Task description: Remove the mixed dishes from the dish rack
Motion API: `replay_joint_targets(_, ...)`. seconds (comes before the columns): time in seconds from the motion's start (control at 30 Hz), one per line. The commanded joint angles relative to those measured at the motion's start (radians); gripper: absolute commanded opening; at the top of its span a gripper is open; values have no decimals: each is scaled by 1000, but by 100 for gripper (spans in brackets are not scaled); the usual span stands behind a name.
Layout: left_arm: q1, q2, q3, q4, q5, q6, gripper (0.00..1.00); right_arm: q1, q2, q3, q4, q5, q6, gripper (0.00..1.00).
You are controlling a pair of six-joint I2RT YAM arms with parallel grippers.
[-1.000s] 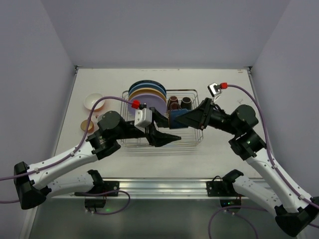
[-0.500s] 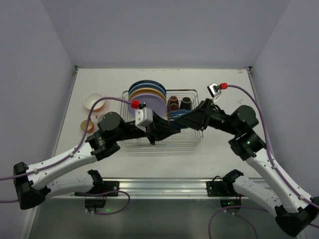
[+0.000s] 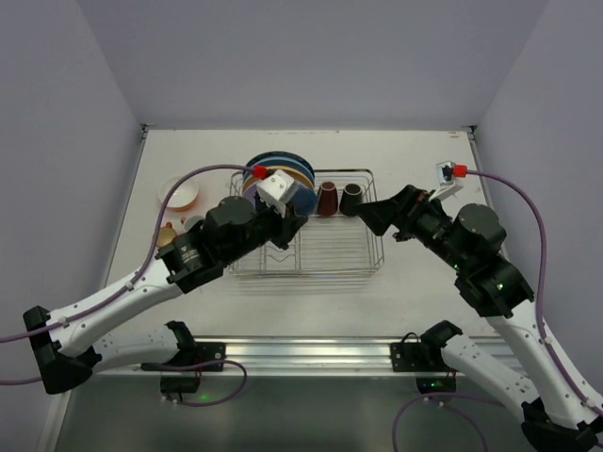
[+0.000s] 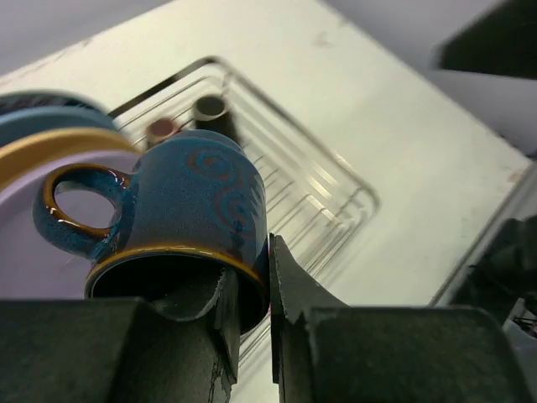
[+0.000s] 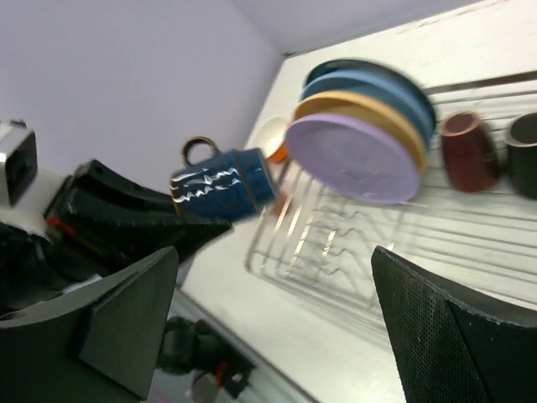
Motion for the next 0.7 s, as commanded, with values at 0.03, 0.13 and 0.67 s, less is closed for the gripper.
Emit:
replay_joint_targets(0.03, 200, 49, 209, -422, -318, -198, 0, -8, -29, 56, -156, 277, -190, 99)
replay_joint_targets(0.13, 422, 109, 274, -545, -236, -259, 0, -8, -21, 67, -188, 331, -226, 99)
replay_joint_targets(0.67, 961, 26, 72, -658, -75, -323, 0, -37, -26, 1, -191, 434, -328, 99)
